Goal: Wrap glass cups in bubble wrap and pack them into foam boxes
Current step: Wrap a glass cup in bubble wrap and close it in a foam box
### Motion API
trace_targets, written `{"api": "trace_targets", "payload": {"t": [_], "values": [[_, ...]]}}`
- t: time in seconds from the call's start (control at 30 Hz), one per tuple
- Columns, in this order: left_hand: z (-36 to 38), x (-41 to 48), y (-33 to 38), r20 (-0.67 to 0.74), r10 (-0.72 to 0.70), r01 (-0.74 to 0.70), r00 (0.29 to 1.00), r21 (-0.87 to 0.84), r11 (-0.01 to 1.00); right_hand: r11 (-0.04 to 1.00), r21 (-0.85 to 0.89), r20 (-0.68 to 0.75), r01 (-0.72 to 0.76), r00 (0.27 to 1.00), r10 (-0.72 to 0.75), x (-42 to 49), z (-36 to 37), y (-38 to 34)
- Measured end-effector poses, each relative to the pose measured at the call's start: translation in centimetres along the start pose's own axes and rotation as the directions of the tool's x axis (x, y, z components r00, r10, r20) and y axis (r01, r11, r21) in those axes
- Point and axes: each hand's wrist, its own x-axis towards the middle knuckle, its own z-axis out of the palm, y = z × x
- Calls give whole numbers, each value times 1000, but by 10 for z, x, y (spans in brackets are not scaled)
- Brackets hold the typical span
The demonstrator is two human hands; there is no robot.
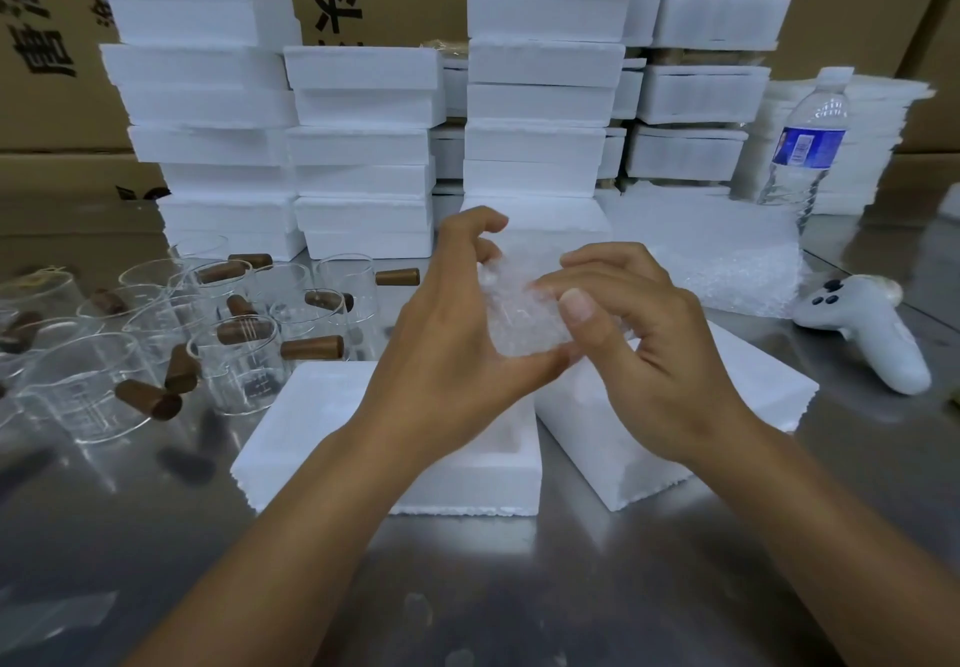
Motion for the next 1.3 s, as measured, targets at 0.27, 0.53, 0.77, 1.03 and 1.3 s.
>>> {"api": "trace_targets", "payload": {"t": [0.27,0.53,0.77,1.03,1.3], "values": [[-1,0,6,55,94,-95,994,22,995,966,-255,99,35,995,-10,-1,8,-2],[3,1,-1,-26,-24,20,999,-148,989,995,65,-228,-75,970,88,5,-8,4],[0,6,0,-71,-211,160,975,-440,884,796,327,2,-509,843,538,13,-14,14],[6,-1,9,186,-154,226,970,-476,850,529,575,29,-624,661,749,21,-28,17],[8,0,8,276,-156,264,948,-414,872,548,428,-202,-719,514,833,22,-45,29]]}}
